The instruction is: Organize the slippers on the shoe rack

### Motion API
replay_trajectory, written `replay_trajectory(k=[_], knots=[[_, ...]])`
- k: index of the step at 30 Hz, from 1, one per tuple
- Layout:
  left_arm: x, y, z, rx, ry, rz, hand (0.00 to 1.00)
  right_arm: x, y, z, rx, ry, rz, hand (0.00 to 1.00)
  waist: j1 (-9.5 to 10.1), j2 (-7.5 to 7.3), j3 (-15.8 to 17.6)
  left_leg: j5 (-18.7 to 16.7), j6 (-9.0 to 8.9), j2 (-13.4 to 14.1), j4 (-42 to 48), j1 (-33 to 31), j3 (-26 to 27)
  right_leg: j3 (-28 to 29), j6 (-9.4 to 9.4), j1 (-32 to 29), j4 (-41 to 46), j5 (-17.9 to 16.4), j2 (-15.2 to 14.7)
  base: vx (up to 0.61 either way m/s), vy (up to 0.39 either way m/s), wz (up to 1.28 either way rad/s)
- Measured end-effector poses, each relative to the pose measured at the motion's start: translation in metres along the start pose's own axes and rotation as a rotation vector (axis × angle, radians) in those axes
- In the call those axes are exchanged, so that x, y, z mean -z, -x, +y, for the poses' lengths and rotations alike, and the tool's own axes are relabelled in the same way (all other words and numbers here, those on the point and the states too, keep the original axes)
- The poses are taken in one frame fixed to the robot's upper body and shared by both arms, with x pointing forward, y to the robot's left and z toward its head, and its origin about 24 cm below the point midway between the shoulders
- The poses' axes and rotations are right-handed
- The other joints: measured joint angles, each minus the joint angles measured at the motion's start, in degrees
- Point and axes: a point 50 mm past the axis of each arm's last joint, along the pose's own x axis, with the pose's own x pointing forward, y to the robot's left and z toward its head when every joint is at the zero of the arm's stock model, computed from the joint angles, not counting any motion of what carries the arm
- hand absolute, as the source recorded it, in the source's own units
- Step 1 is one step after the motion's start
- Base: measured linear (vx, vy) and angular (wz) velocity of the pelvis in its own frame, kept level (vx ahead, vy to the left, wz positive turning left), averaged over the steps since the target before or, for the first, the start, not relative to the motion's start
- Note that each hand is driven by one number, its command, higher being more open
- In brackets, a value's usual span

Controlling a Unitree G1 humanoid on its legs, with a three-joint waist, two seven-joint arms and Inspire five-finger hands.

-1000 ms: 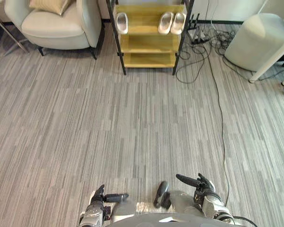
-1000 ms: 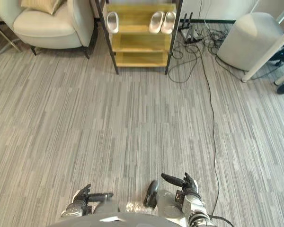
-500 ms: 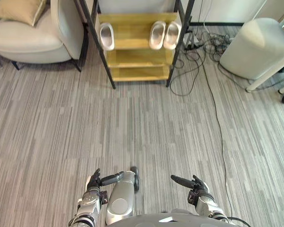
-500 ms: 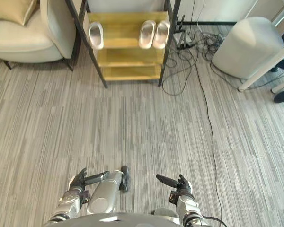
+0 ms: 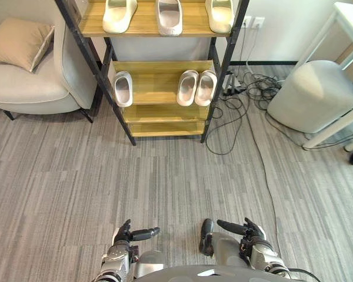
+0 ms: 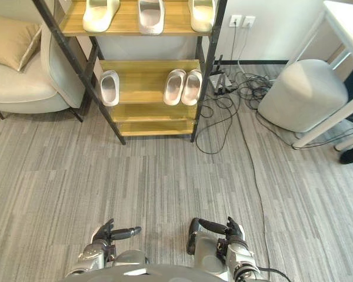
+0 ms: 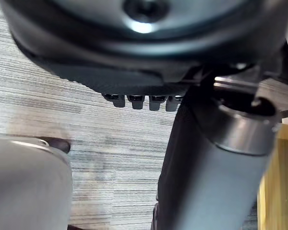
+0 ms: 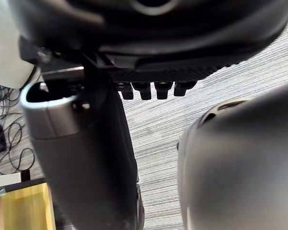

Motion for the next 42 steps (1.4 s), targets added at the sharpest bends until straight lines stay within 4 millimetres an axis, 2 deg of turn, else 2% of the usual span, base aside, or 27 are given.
replay_trajectory(k=[1,2,3,4,6,8,9,10,11,12,13,15,19,20,22,25,26,27,28,30,31,33,36,37,39,41,42], knots=[[-0.002,0.0,-0.005,0.011,0.014,-0.006,1.0,0.004,0.001,-0.001,0.003,-0.005,0.006,1.0,-0.06,0.57,0.28,2.15,-1.36,1.93,10.23,-4.13,0.33,-1.84,-0.1,3.32,-1.73,-0.79,0.59,0.36,-0.22,0.67],[-0.006,0.0,-0.008,0.017,0.042,-0.028,1.0,0.009,0.002,-0.005,0.012,0.0,0.012,1.0,0.42,0.67,0.51,4.59,-1.06,5.41,22.13,-9.61,1.82,-3.32,-0.49,7.11,-4.22,-1.5,1.7,0.34,-0.18,0.71],[-0.011,0.0,-0.008,0.019,0.049,-0.055,1.0,0.01,0.003,-0.005,0.012,0.002,0.013,1.0,1.02,0.86,0.45,3.22,-0.33,8.02,30.09,-14.04,4.1,-4.12,-1.1,10.46,-6.3,-2.54,2.67,0.32,-0.15,0.48],[-0.013,0.0,-0.007,0.018,0.052,-0.064,1.0,0.01,0.003,-0.004,0.011,0.001,0.014,1.0,1.06,0.62,0.55,2.38,0.01,8.25,31.55,-15.94,4.51,-4.47,-0.98,11.92,-7.26,-2.84,2.69,0.31,-0.096,0.3],[-0.022,-0.001,-0.006,0.02,0.06,-0.101,1.0,0.008,0.003,0.0,0.003,-0.006,0.01,1.0,1.78,-0.07,0.72,-0.5,0.23,6.65,25.15,-22.08,7.65,-4.9,-0.04,15.78,-11.09,-2.43,2.15,0.31,-0.01,0.09],[-0.026,-0.002,-0.007,0.023,0.058,-0.112,1.0,0.007,0.002,0.003,-0.001,-0.009,0.009,1.0,2.39,-0.56,0.96,-0.48,0.07,3.75,14.66,-23.62,7.83,-4.92,1.01,17.07,-12.09,-2.68,0.92,0.4,0.146,-0.01],[-0.028,-0.002,-0.007,0.024,0.054,-0.115,1.0,0.009,0.003,0.004,0.0,-0.012,0.013,1.0,2.4,-0.92,1.21,3.11,-0.2,0.42,1.31,-23.55,7.35,-5.1,2.99,18.49,-12.35,-3.8,-0.58,0.38,0.183,0.04],[-0.026,-0.002,-0.008,0.027,0.053,-0.111,1.0,0.011,0.003,0.001,0.007,-0.012,0.02,1.0,2.46,-0.64,1.08,8.78,0.72,-0.46,-4.68,-23.0,6.9,-5.04,4.47,19.23,-12.36,-4.7,-0.67,0.49,0.261,0.09],[-0.028,-0.002,-0.006,0.024,0.042,-0.115,1.0,0.013,0.004,0.005,-0.002,-0.008,0.031,1.0,2.75,-2.06,1.25,12.58,4.23,-2.56,-6.74,-20.98,7.51,-4.85,5.67,20.55,-12.69,-5.49,-2.21,0.4,0.176,0.14],[-0.032,-0.003,0.003,0.01,0.01,-0.129,1.0,0.014,0.005,0.015,-0.027,-0.017,0.034,1.0,2.79,-4.44,0.99,11.58,4.88,-4.26,-7.18,-20.71,7.62,-4.94,5.65,20.93,-13.32,-5.09,-3.56,0.57,0.229,0.23],[-0.037,-0.004,0.008,0.0,-0.002,-0.139,1.0,0.015,0.005,0.02,-0.037,-0.022,0.036,1.0,2.87,-5.28,1.11,9.88,5.25,-4.76,-5.32,-20.95,7.46,-4.78,5.89,21.74,-13.18,-4.91,-4.04,0.39,0.124,0.22],[-0.037,-0.005,0.01,-0.005,-0.005,-0.128,1.0,0.016,0.006,0.022,-0.045,-0.022,0.042,1.0,3.19,-5.28,1.11,6.43,5.79,-4.41,-1.79,-20.3,7.48,-4.06,6.35,21.91,-8.95,-5.15,-4.76,0.28,0.115,0.0],[-0.027,-0.004,0.017,-0.018,-0.019,-0.094,1.0,0.01,0.005,0.027,-0.064,-0.024,0.02,1.0,3.6,-5.27,1.08,1.92,6.78,-4.37,-2.56,-13.15,9.82,0.54,8.24,12.21,19.64,-4.46,-10.46,0.3,0.13,-0.29],[-0.022,-0.004,0.021,-0.028,-0.031,-0.08,1.0,0.007,0.005,0.028,-0.069,-0.022,0.002,1.0,3.55,-5.65,0.89,0.42,7.11,-4.59,-2.93,-10.77,10.1,0.04,7.22,8.26,27.58,-6.27,-11.86,0.3,0.036,-0.17],[-0.016,-0.003,0.027,-0.043,-0.036,-0.061,1.0,0.004,0.005,0.031,-0.08,-0.002,-0.01,1.0,3.3,-5.73,0.82,-0.17,6.82,-4.51,-4.2,-8.22,10.02,-2.19,6.22,6.15,28.67,-8.26,-11.51,0.21,-0.024,-0.02],[-0.009,-0.001,0.031,-0.054,-0.038,-0.037,1.0,-0.001,0.005,0.035,-0.106,0.026,-0.032,1.0,2.79,-5.49,0.85,-0.06,5.5,-3.15,-7.6,-4.32,8.32,-5.19,4.11,2.29,16.28,-10.37,-7.17,0.25,-0.148,0.28],[-0.007,-0.001,0.032,-0.058,-0.039,-0.032,1.0,-0.002,0.005,0.036,-0.11,0.03,-0.033,1.0,2.7,-5.72,0.69,-0.04,3.97,-3.0,-8.58,-3.52,7.55,-4.43,4.38,1.85,6.39,-8.3,-5.11,0.13,-0.099,0.35],[-0.007,-0.001,0.035,-0.061,-0.042,-0.031,1.0,0.0,0.005,0.036,-0.111,0.033,-0.028,1.0,2.69,-6.1,0.51,0.0,3.75,-3.22,-8.92,-3.39,7.19,-3.82,4.02,1.75,2.67,-5.39,-4.61,0.27,-0.186,0.44],[-0.004,0.0,0.035,-0.061,-0.047,-0.018,1.0,0.006,0.005,0.029,-0.094,0.043,-0.004,1.0,2.61,-5.69,-0.06,-0.19,2.48,-3.01,-9.55,-2.43,5.5,-3.58,1.1,3.08,1.24,-0.65,-3.5,0.24,-0.148,0.3],[0.004,0.001,0.03,-0.051,-0.038,0.004,1.0,0.007,0.003,0.02,-0.069,0.045,0.01,1.0,2.67,-3.86,-0.99,0.13,1.74,-1.9,-11.37,-2.35,5.04,-3.97,0.79,3.47,-1.0,-0.98,-1.84,0.31,-0.192,0.19],[0.006,0.001,0.025,-0.041,-0.037,0.011,1.0,0.005,0.002,0.015,-0.056,0.047,0.005,1.0,2.16,-2.58,-0.86,0.4,1.29,-1.33,-12.12,-2.4,4.07,-5.08,0.69,4.35,-2.51,-1.04,-1.06,0.24,-0.168,0.24],[0.008,0.001,0.024,-0.036,-0.048,0.019,1.0,0.012,0.003,0.007,-0.033,0.032,0.024,1.0,1.85,-1.95,-0.88,0.5,1.04,-0.57,-10.02,-2.45,3.06,-6.86,0.48,7.48,-5.28,-1.22,-0.15,0.21,-0.158,0.44],[0.002,0.001,0.023,-0.032,-0.037,-0.002,1.0,0.025,0.006,0.002,-0.018,0.011,0.054,1.0,2.46,-2.38,-0.54,0.24,-1.8,2.04,10.02,-10.48,2.65,-9.22,0.48,13.6,-9.69,-1.29,0.63,0.11,-0.067,0.36],[0.002,0.001,0.024,-0.033,-0.035,-0.005,1.0,0.026,0.006,0.001,-0.014,0.011,0.056,1.0,2.78,-2.36,-0.48,-0.54,-1.79,2.68,12.92,-11.85,3.07,-9.14,0.48,14.41,-10.18,-1.29,0.81,0.11,0.019,0.04],[0.002,0.001,0.024,-0.035,-0.033,-0.007,1.0,0.025,0.006,0.0,-0.009,0.007,0.053,1.0,2.9,-2.1,-0.37,-1.67,-1.57,3.06,11.35,-13.72,4.12,-8.7,0.68,15.38,-10.64,-1.22,0.69,0.07,0.11,-0.13],[0.001,0.001,0.021,-0.024,-0.037,-0.011,1.0,0.019,0.005,-0.001,-0.002,-0.002,0.032,1.0,3.12,-1.42,-0.21,2.16,-0.15,1.15,-2.08,-13.36,3.74,-7.38,3.16,15.05,-10.57,-1.19,-0.09,0.07,0.224,-0.12],[0.0,0.0,0.023,-0.03,-0.041,-0.013,1.0,0.02,0.005,0.002,-0.007,-0.003,0.036,1.0,3.27,-2.35,-0.32,2.95,0.04,0.14,-4.04,-12.53,4.07,-7.11,3.65,14.9,-11.08,-0.81,-0.61,0.14,0.232,0.1]])
